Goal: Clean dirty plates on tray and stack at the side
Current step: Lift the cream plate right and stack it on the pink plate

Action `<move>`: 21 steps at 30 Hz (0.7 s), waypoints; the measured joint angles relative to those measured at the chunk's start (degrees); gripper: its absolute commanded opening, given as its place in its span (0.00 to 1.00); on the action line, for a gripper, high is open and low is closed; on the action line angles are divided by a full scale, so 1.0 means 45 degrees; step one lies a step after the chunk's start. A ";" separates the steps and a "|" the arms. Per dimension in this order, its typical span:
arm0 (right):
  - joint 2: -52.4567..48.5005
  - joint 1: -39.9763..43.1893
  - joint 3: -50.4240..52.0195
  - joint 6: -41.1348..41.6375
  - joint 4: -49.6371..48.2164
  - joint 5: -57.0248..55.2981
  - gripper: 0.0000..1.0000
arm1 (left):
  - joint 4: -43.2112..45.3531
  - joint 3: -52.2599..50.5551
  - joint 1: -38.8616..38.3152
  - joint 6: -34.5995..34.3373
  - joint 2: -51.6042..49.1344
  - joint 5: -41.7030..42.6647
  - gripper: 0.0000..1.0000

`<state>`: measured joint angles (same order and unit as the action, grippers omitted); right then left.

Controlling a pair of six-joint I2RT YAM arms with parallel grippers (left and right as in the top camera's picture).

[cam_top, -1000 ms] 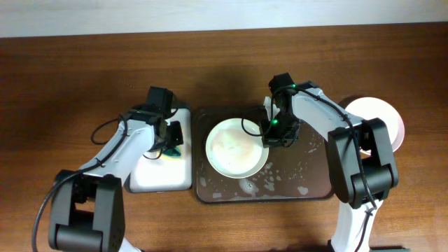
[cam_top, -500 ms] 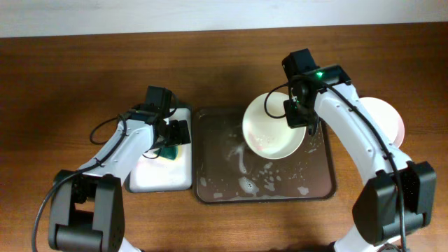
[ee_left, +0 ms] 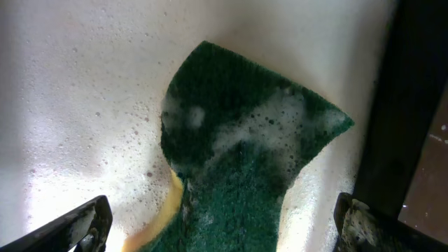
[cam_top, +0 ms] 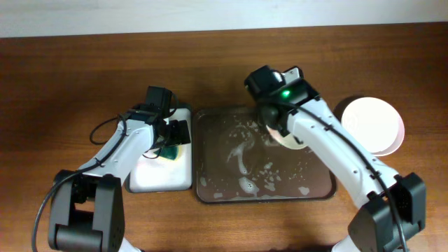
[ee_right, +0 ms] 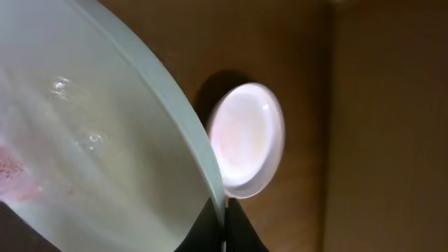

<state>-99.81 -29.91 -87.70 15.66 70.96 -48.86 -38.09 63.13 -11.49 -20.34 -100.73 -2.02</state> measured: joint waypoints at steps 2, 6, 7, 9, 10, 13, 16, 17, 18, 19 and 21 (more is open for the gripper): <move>0.0000 -0.0520 0.0000 0.0534 0.0005 -0.0860 0.04 | 0.0000 0.0000 0.0000 0.0005 0.0000 0.0005 0.99; 0.0000 -0.1229 0.0000 0.1287 0.0005 -0.2055 0.04 | 0.0000 0.0000 0.0000 0.0005 0.0000 0.0005 1.00; 0.0000 -0.1282 0.0000 0.1433 0.0015 -0.2249 0.04 | 0.0000 0.0000 0.0000 0.0005 0.0000 0.0005 0.99; 0.0000 -0.1282 0.0000 0.1579 0.0039 -0.2487 0.04 | 0.0000 0.0000 0.0000 0.0005 0.0000 0.0005 0.99; 0.0000 -0.1282 0.0000 0.1841 0.0034 -0.2565 0.04 | 0.0000 0.0000 0.0000 0.0005 0.0000 0.0005 0.99; 0.0000 -0.0952 0.0000 0.2361 -0.0073 -0.2166 0.04 | 0.0000 0.0000 0.0000 0.0005 0.0000 0.0000 0.99; 0.0005 0.0423 0.0000 0.2793 -0.0282 -0.0413 0.04 | 0.0010 0.0000 0.0000 0.0005 0.0000 0.0000 0.99; 0.0005 0.1137 0.0000 0.2861 -0.0403 0.0393 0.04 | 0.0005 0.0000 0.0000 0.0000 0.0000 0.0000 0.99; 0.0005 0.1807 0.0000 0.2900 -0.0495 0.1078 0.04 | 0.0005 0.0000 0.0000 0.0005 0.0000 0.0005 0.99; 0.0005 0.3021 0.0000 0.2943 -0.0602 0.2424 0.04 | 0.0005 0.0000 0.0000 0.0005 0.0000 0.0005 0.99; 0.0005 0.4891 0.0000 0.2982 -0.0801 0.4503 0.04 | 0.0005 0.0000 0.0000 0.0005 0.0000 0.0010 0.99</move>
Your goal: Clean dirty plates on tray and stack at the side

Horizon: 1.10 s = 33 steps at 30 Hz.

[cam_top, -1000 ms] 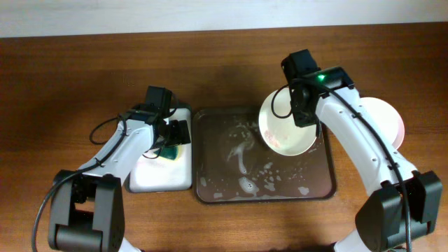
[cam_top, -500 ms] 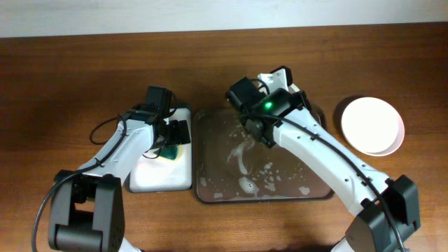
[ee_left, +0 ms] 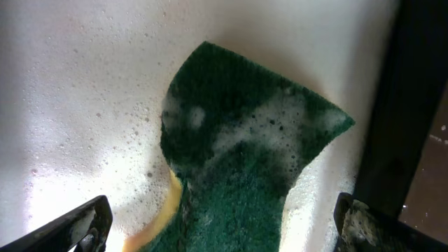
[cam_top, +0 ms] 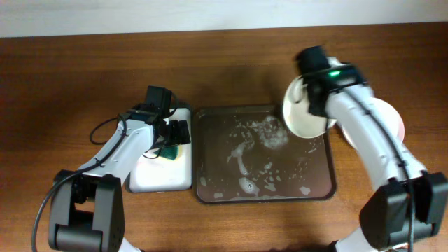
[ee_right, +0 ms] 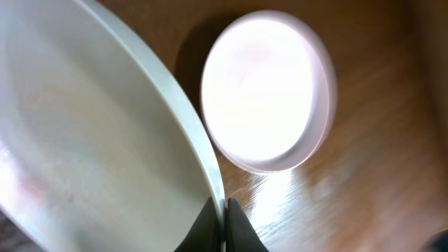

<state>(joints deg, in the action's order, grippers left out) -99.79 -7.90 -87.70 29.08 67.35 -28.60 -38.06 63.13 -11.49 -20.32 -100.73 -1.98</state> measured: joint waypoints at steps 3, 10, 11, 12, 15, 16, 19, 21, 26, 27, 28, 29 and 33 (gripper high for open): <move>0.0000 0.3449 0.0000 -0.0272 -0.0350 0.3614 0.04 | 0.0000 -0.0005 0.0000 -0.0005 0.0000 -0.0010 0.99; -0.0073 0.7912 0.0000 -0.0884 -0.0369 0.6013 0.04 | 0.0000 -0.0005 0.0000 -0.0005 0.0000 -0.0010 0.99; -0.0228 0.8233 0.0000 -0.0942 -0.0398 0.6101 0.04 | 0.0000 -0.0005 0.0000 0.0000 0.0000 -0.0010 0.99; -0.0471 0.8524 -0.0005 -0.0996 -0.0447 0.6164 0.04 | 0.0000 -0.0005 0.0000 0.0000 0.0000 -0.0010 0.99; -0.1345 0.9063 0.0000 -0.1117 -0.0466 0.6280 0.12 | 0.0000 -0.0005 0.0000 0.0000 0.0000 -0.0010 0.99; -0.1758 0.9272 0.0000 -0.1141 -0.0486 0.6290 0.58 | 0.0000 -0.0005 0.0000 0.0000 0.0000 -0.0010 0.99; -0.1948 0.9364 0.0000 -0.1326 -0.0622 0.6649 0.89 | 0.0000 -0.0005 0.0000 0.0000 0.0000 -0.0010 0.99; -0.1957 0.9224 0.0000 -0.2055 -0.0704 0.7800 1.00 | 0.0000 -0.0005 0.0000 0.0000 0.0000 -0.0010 0.99; -0.1957 0.6475 0.0000 -0.4493 -0.0379 0.9481 0.99 | -0.0083 0.0204 0.0000 0.0000 0.0593 0.0015 1.00; -0.1948 0.5697 0.0000 -0.4765 -0.0175 0.9452 0.99 | -0.0262 0.0345 0.0015 -0.0005 0.0903 0.0126 0.99; -0.1899 0.4920 0.0000 -0.4935 0.0121 0.9262 0.99 | -0.0792 0.0491 0.0097 0.0000 0.1307 0.0379 0.99; -0.1739 0.4080 0.0000 -0.5085 0.0471 0.8947 0.99 | -0.1253 0.0544 0.0214 0.0000 0.1642 0.0607 1.00; -0.0418 0.2089 0.0000 -0.5217 0.1763 0.8116 0.99 | -0.3803 0.0617 0.0714 0.0112 0.2861 0.1069 0.99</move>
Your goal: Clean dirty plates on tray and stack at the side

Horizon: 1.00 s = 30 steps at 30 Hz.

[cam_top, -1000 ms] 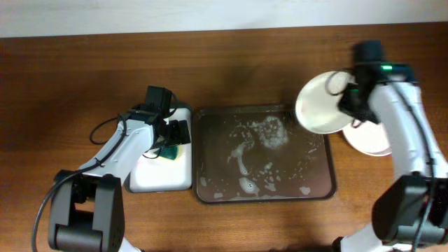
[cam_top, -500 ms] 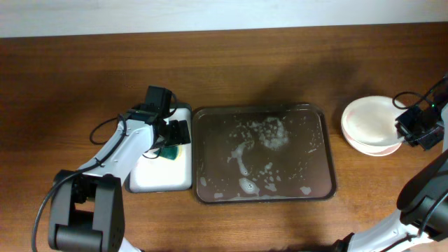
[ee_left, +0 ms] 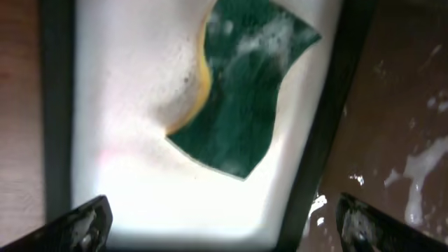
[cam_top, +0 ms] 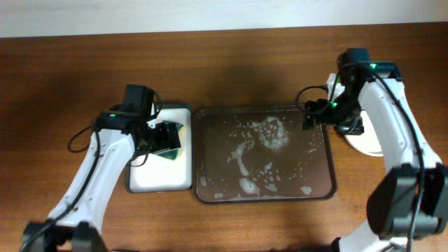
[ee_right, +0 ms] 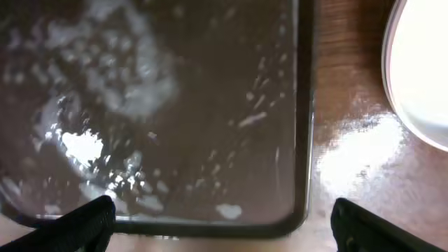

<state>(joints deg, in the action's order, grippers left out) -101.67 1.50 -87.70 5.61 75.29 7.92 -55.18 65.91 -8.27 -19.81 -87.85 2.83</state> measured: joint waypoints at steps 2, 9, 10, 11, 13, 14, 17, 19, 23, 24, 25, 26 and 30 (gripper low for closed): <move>0.1282 -0.0481 0.0204 0.0044 -0.0151 -0.0194 0.99 | -0.0117 -0.0301 0.0010 0.0262 0.1520 0.0044 0.99; 0.9068 -0.0821 0.4891 0.0097 -0.3220 -0.0437 0.99 | 0.2735 -0.4755 0.0015 0.0466 0.9612 -0.0146 1.00; 1.0069 -0.0821 0.5469 0.0087 -0.3167 -0.0442 0.99 | 0.2875 -0.5115 0.0010 0.0466 1.0346 -0.0160 0.99; 1.0909 -0.0821 0.5853 0.0092 -0.3075 -0.0461 0.99 | 0.3031 -0.5625 0.0010 0.0466 1.1419 -0.0189 0.99; 1.2041 -0.0821 0.6188 0.0087 -0.2997 -0.0466 0.99 | 0.2939 -0.6081 0.0010 0.0466 1.2920 -0.0204 0.99; 1.2254 -0.0821 0.6198 0.0092 -0.2997 -0.0466 0.99 | 0.2895 -0.6091 0.0010 0.0466 1.3313 -0.0204 0.99; 1.2556 -0.0821 0.6207 0.0092 -0.3021 -0.0466 0.99 | 0.2778 -0.6101 0.0010 0.0466 1.3610 -0.0204 0.99; 1.2454 -0.0821 0.6212 0.0087 -0.3016 -0.0466 0.99 | 0.2778 -0.6105 0.0010 0.0466 1.3610 -0.0204 0.99; 1.2259 -0.0821 0.6251 -0.0019 -0.2939 -0.0801 0.99 | 0.2778 -0.6105 0.0010 0.0466 1.3610 -0.0204 0.99; 1.2366 -0.0821 0.6324 -0.0029 -0.3143 -0.0913 0.99 | 0.2778 -0.6110 0.0010 0.0466 1.3610 -0.0204 0.99; 1.2624 -0.0821 0.6465 -0.0049 -0.3580 -0.1064 0.99 | 0.2778 -0.6110 0.0010 0.0466 1.3610 -0.0204 0.99; 1.3153 -0.0821 0.6717 -0.0063 -0.4420 -0.1175 0.99 | 0.2773 -0.6115 0.0010 0.0466 1.3610 -0.0204 0.99; 1.6820 -0.0831 1.0010 -0.0107 -0.8888 -0.1243 0.99 | 0.2730 -0.6130 0.0010 0.0466 1.3614 -0.0204 0.99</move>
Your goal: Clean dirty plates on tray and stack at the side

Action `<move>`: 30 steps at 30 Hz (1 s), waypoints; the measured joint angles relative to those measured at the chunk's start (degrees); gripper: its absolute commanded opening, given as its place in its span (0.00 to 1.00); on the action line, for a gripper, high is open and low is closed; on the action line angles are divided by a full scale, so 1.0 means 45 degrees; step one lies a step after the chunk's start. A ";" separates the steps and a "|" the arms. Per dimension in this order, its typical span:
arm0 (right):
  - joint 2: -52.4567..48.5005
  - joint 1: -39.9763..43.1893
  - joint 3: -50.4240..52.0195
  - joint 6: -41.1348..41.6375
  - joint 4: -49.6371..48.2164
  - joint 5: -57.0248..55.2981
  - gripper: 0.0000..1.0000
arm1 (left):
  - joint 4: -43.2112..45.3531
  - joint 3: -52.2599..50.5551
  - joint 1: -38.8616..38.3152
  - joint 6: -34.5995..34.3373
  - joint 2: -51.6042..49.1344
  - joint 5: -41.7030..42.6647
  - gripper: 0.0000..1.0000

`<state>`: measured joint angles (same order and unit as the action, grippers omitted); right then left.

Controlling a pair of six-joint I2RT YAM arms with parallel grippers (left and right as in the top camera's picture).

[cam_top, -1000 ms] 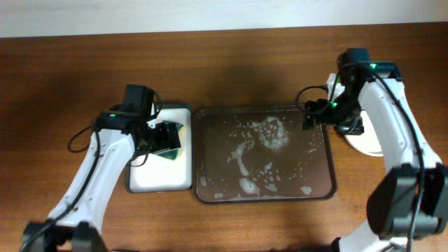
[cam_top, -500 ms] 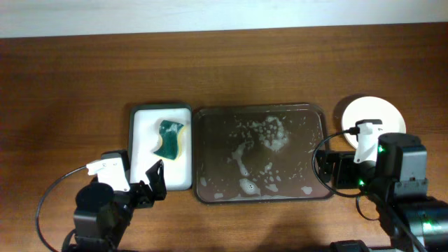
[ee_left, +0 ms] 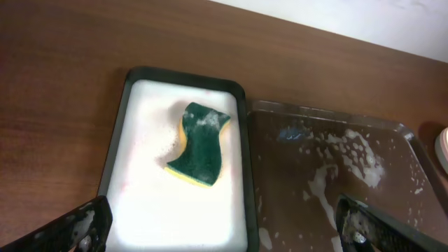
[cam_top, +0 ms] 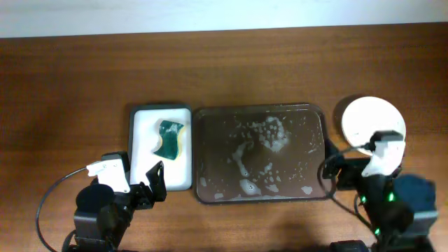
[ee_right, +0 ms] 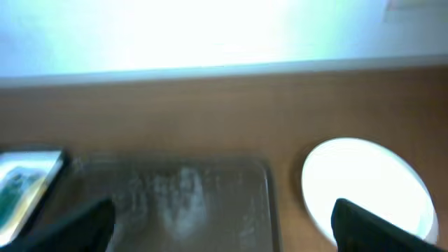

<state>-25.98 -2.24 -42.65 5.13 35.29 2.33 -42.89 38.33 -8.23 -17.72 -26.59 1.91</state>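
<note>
The dark tray point(cam_top: 294, 168) in the middle of the table carries only smears of foam, with no plate on it. A stack of white plates point(cam_top: 371, 119) rests on the wood to its right, also seen as the white plates point(ee_right: 360, 175) in the blurred right wrist view. On the left, a green sponge point(cam_top: 169, 138) lies in the white soapy dish point(cam_top: 143, 133). My left gripper point(ee_left: 224, 234) is open and empty, high and back from the sponge point(ee_left: 201, 143). My right gripper point(ee_right: 224, 231) is open and empty too, back from the tray.
Both arms sit folded at the near table edge, the left arm point(cam_top: 115, 199) and the right arm point(cam_top: 381, 185). Bare brown wood surrounds the tray and dish. A pale wall runs along the table's far edge.
Both arms have drawn back from the tray and the dish to the near edge of the table. Their wrist views now take in the scene from far off. Both grippers stay open.
First my right gripper held a pale plate over the foamy tray while my left hung open over the sponge. Then the plate was beside the white plate at the right. Then it lay there, with my right gripper open. Now both arms are back.
</note>
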 measured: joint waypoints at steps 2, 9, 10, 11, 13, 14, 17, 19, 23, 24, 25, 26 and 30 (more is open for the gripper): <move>0.1972 0.0000 0.2293 -0.0019 -0.2055 0.0005 0.99 | 0.0010 -0.0010 0.0000 0.0000 -0.0005 0.0000 0.99; 0.5591 -0.0005 0.7902 -0.0107 -0.7427 0.0010 0.99 | -0.0005 -0.0024 0.0000 0.0000 -0.0005 0.0000 0.99; 0.5595 -0.0005 0.8437 -0.0170 -0.7577 0.0010 0.99 | 0.0000 -0.0024 0.0000 0.0000 -0.0005 0.0000 0.99; 0.5595 0.0000 0.8767 -0.0219 -0.7563 0.0010 0.99 | 0.0000 -0.0024 0.0000 0.0000 -0.0005 0.0000 0.99; 0.5595 0.0000 0.9228 -0.0340 -0.7019 0.0010 0.99 | 0.0000 -0.0024 0.0000 0.0000 -0.0005 0.0000 0.99; 0.5576 0.0000 0.9321 -0.0525 -0.6887 0.0010 0.99 | 0.0010 -0.0024 0.0000 0.0000 -0.0005 0.0000 0.99; 0.5595 0.0000 0.9316 -0.0860 -0.6902 0.0010 0.99 | 0.0005 -0.0029 0.0000 0.0000 -0.0005 0.0000 0.99; 0.5595 0.0000 0.9316 -0.0923 -0.6902 0.0010 0.99 | 0.0005 -0.0029 0.0000 0.0000 -0.0005 0.0000 0.99; 0.5595 0.0000 0.9316 -0.0967 -0.6902 0.0010 0.99 | 0.0005 -0.0029 0.0000 0.0000 -0.0005 0.0000 0.99; 0.5595 0.0000 0.9316 -0.0971 -0.6902 0.0010 0.99 | 0.0005 -0.0029 0.0000 0.0000 -0.0005 0.0000 0.99; 0.5595 0.0000 0.9316 -0.0957 -0.6902 0.0010 0.99 | 0.0005 -0.0029 0.0000 0.0000 -0.0005 0.0000 0.99; 0.5595 0.0000 0.9316 -0.0967 -0.6902 0.0010 0.99 | 0.0005 -0.0029 0.0000 0.0000 -0.0005 0.0000 0.99; 0.5595 0.0000 0.9316 -0.1005 -0.6902 0.0010 0.99 | 0.0005 -0.0029 0.0000 0.0000 -0.0005 0.0000 0.99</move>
<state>-0.80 -2.24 -0.73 0.60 4.23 2.37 -42.87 38.20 -8.23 -17.72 -26.61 1.91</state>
